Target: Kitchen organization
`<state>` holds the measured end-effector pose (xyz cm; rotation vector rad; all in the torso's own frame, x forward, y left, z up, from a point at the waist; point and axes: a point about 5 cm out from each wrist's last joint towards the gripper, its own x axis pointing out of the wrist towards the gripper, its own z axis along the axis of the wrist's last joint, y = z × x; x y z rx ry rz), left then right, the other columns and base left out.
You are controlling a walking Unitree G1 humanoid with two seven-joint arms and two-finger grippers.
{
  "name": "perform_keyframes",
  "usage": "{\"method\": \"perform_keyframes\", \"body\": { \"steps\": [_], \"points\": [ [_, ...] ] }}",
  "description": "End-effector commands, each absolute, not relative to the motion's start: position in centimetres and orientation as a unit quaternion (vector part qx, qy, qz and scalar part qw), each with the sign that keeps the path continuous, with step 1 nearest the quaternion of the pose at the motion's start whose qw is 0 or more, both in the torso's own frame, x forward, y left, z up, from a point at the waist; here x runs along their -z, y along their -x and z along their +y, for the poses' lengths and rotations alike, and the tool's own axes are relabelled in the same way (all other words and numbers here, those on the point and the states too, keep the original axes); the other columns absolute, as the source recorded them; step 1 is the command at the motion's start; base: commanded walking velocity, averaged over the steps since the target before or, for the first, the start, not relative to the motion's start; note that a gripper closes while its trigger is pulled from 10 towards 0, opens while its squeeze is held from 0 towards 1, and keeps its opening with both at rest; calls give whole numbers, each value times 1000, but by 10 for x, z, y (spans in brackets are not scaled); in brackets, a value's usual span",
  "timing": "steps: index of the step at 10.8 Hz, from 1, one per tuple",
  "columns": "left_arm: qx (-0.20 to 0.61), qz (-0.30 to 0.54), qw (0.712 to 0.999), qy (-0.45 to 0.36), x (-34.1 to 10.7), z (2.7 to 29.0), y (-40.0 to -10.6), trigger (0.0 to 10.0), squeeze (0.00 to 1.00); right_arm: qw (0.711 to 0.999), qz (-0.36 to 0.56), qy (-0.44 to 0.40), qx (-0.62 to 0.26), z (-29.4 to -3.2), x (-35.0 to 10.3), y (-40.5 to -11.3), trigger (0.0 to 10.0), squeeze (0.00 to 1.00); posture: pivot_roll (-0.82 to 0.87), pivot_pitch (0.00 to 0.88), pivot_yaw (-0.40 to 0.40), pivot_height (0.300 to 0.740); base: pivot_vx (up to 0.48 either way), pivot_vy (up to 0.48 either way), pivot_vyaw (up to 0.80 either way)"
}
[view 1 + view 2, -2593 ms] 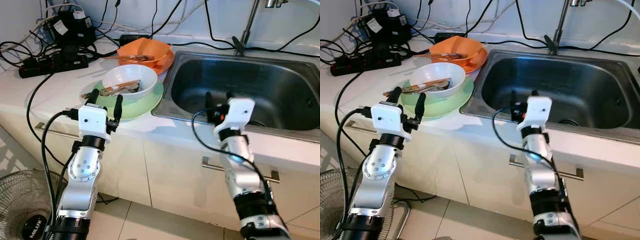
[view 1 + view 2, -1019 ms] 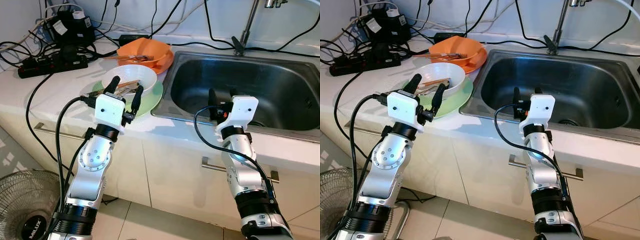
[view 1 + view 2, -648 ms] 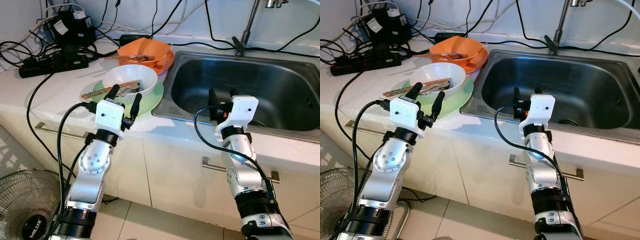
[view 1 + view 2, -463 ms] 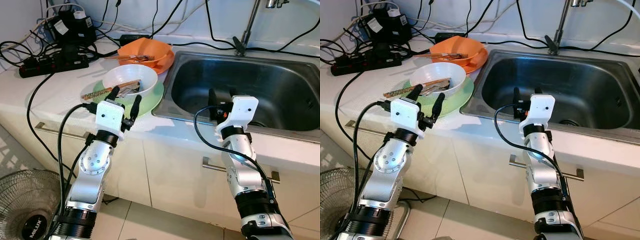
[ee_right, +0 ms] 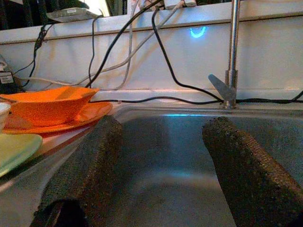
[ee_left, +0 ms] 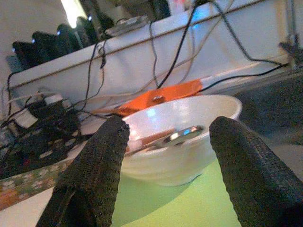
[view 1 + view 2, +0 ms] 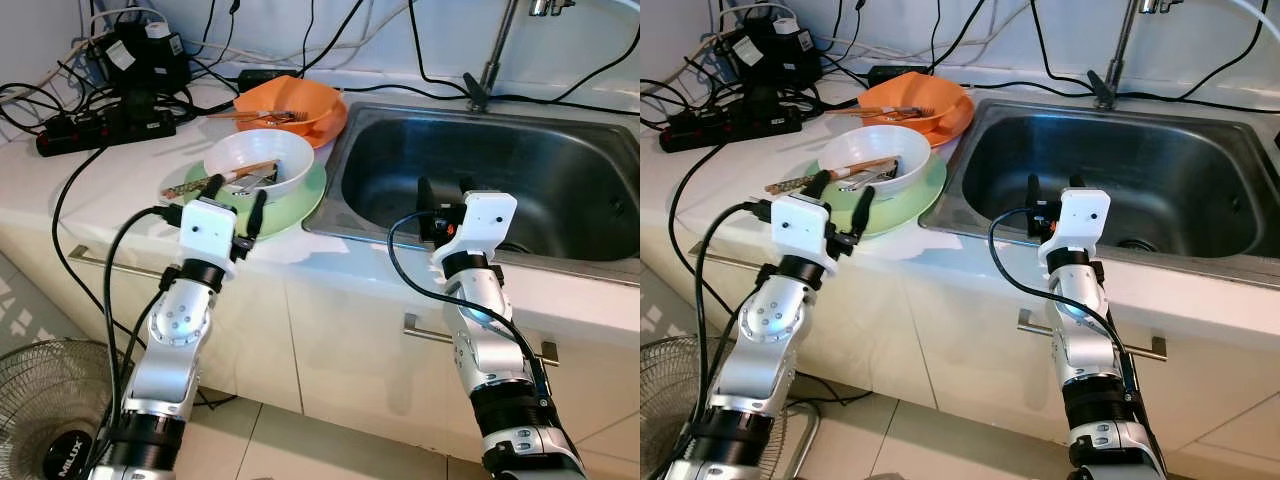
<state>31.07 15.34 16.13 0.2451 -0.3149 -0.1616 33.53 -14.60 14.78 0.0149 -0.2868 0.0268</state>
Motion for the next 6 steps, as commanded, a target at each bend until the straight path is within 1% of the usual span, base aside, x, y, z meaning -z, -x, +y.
{"method": "perform_keyframes", "body": {
  "steps": [1,5,6],
  "points": [
    [66,-160,977,-125,-165,157,-315,10000,0,987,-158,-14,-12,-145,-156,-338,10000,0,56,0,50,740,0,0,0],
    [86,-157,977,-119,-164,146,-319,10000,0,987,-159,-13,-9,-146,-156,-337,10000,0,51,0,54,740,0,0,0],
    [88,-155,977,-119,-162,146,-319,6039,0,987,-159,-14,-9,-146,-155,-337,10000,0,51,0,54,740,0,0,0]
  ]
}}
